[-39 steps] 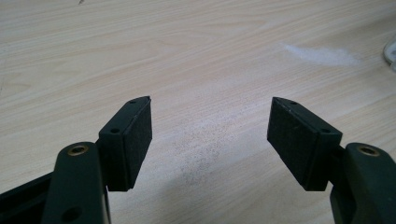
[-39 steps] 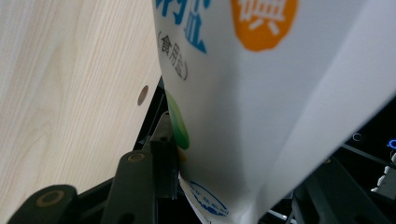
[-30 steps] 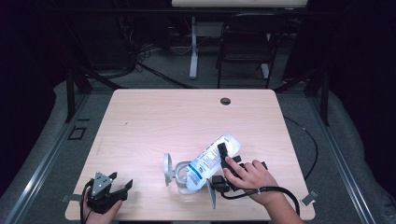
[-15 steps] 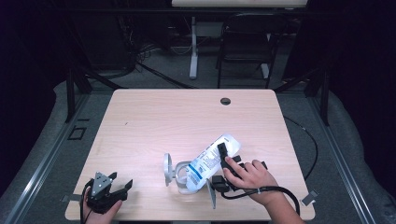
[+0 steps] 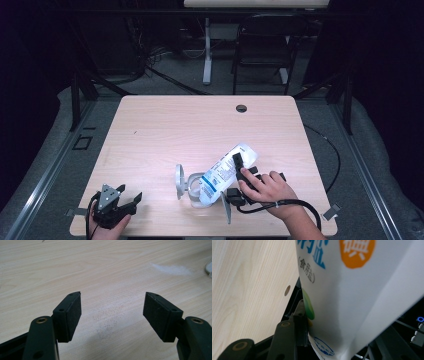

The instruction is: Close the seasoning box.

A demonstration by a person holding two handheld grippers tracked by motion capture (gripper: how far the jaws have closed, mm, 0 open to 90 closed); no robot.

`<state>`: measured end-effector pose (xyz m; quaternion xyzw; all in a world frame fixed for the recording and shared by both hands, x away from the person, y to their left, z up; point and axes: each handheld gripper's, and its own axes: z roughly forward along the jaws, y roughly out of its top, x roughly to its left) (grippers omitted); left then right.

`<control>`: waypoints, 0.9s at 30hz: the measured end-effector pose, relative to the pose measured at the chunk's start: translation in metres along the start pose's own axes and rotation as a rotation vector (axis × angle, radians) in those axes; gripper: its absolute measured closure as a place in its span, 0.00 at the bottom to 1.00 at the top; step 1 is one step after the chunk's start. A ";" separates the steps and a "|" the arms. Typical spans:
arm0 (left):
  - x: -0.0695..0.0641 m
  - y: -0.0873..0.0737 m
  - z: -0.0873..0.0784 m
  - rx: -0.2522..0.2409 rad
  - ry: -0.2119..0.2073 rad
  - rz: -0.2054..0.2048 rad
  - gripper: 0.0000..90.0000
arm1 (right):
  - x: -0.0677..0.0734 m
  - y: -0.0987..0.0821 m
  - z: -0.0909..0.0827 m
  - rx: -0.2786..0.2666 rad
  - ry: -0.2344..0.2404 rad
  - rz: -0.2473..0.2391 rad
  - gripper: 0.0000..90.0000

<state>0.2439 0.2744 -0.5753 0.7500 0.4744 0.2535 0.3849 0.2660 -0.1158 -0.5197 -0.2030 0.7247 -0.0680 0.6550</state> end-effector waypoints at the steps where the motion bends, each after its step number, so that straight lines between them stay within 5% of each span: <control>1: 0.000 0.000 0.000 0.000 0.000 0.000 0.35 | 0.000 0.000 0.000 -0.001 0.000 0.000 0.63; 27: 0.000 0.000 0.000 -0.001 0.000 0.001 0.35 | -0.002 0.002 -0.002 0.025 -0.004 -0.043 0.64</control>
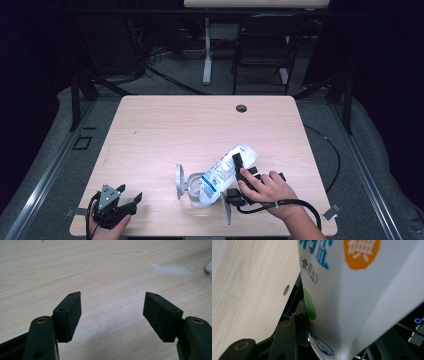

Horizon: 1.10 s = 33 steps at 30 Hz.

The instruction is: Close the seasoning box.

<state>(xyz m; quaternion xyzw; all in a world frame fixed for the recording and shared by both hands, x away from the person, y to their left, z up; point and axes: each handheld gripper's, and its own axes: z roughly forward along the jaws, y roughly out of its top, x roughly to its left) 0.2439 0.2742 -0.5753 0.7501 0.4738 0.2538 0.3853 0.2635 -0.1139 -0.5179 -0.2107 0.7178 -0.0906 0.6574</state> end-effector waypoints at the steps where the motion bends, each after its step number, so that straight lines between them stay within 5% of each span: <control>1: 0.000 0.000 0.000 0.001 0.000 0.000 0.35 | 0.000 0.000 0.000 -0.001 0.000 0.000 0.64; 33: 0.000 0.000 0.000 0.002 0.000 0.004 0.35 | 0.001 0.000 0.001 -0.023 -0.006 -0.001 0.65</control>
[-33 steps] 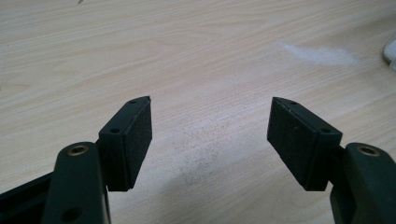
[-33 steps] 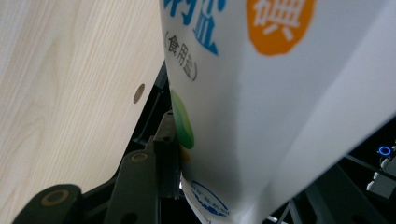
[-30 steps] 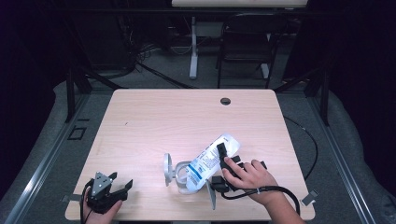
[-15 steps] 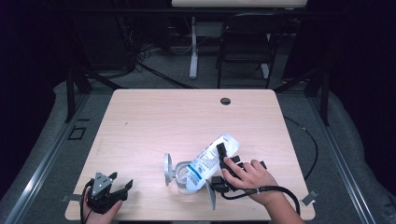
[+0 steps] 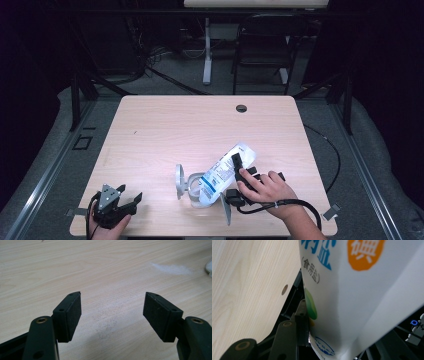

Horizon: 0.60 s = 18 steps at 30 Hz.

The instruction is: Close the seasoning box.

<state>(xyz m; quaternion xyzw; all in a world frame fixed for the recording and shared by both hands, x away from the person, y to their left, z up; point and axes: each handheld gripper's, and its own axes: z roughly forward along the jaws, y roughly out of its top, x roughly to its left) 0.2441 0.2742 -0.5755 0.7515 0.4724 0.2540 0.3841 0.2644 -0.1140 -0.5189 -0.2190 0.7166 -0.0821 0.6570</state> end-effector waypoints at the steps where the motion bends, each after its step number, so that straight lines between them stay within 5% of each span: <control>1: 0.000 0.000 0.000 0.000 0.000 0.001 0.35 | 0.000 0.000 0.000 0.002 0.000 0.000 0.65; 18: -0.001 0.000 0.000 -0.001 0.000 -0.003 0.35 | -0.001 -0.001 0.000 -0.019 -0.005 -0.013 0.65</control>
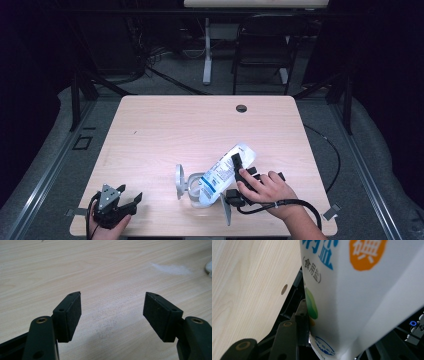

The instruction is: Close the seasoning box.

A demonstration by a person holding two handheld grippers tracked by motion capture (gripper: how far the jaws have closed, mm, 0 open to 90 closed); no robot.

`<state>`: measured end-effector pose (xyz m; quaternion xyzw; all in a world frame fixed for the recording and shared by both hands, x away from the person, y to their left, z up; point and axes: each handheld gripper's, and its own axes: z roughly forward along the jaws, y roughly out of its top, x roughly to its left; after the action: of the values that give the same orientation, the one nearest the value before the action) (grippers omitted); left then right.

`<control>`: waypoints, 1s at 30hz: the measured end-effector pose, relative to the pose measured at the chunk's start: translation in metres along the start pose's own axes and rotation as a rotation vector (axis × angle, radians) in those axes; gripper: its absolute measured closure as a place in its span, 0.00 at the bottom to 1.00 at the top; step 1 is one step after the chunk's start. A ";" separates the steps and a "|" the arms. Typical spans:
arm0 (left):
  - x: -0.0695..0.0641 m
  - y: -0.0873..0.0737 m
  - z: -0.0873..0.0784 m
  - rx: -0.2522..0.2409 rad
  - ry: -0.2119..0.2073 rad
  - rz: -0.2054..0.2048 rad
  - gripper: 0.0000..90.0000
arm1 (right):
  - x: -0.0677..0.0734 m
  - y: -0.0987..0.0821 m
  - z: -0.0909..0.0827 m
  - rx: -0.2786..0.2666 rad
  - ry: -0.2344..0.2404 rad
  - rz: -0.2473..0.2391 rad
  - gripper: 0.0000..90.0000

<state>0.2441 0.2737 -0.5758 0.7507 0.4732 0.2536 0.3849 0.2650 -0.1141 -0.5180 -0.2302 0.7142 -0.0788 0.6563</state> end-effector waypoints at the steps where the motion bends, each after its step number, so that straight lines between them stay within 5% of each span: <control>1: 0.000 0.000 0.000 0.000 0.000 0.000 0.35 | 0.000 0.000 -0.001 0.008 0.003 0.002 0.65; 30: 0.000 0.000 0.000 0.000 -0.001 0.000 0.35 | 0.000 0.000 0.000 0.002 -0.001 -0.010 0.66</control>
<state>0.2440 0.2737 -0.5757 0.7507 0.4731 0.2534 0.3852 0.2651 -0.1138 -0.5178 -0.2331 0.7127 -0.0829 0.6564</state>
